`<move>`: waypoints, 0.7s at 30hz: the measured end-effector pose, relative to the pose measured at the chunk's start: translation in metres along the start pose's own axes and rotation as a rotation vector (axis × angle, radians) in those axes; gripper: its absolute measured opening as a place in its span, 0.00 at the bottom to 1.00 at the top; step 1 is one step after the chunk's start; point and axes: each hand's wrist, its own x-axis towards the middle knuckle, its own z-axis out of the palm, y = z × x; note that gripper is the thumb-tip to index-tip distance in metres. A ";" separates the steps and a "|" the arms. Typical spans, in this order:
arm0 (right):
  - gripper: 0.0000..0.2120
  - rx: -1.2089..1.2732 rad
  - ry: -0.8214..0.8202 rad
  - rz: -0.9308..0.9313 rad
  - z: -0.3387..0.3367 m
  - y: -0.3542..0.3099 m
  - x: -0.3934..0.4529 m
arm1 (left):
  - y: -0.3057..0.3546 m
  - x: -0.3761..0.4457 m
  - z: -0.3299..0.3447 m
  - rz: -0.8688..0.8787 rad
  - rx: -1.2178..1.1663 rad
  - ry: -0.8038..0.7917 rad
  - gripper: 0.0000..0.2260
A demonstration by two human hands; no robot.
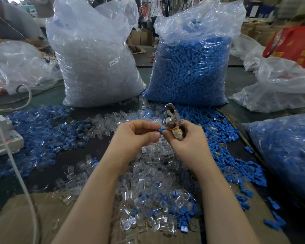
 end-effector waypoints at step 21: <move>0.07 -0.075 0.086 -0.012 0.000 0.004 0.001 | 0.000 -0.001 0.000 -0.123 0.144 0.014 0.08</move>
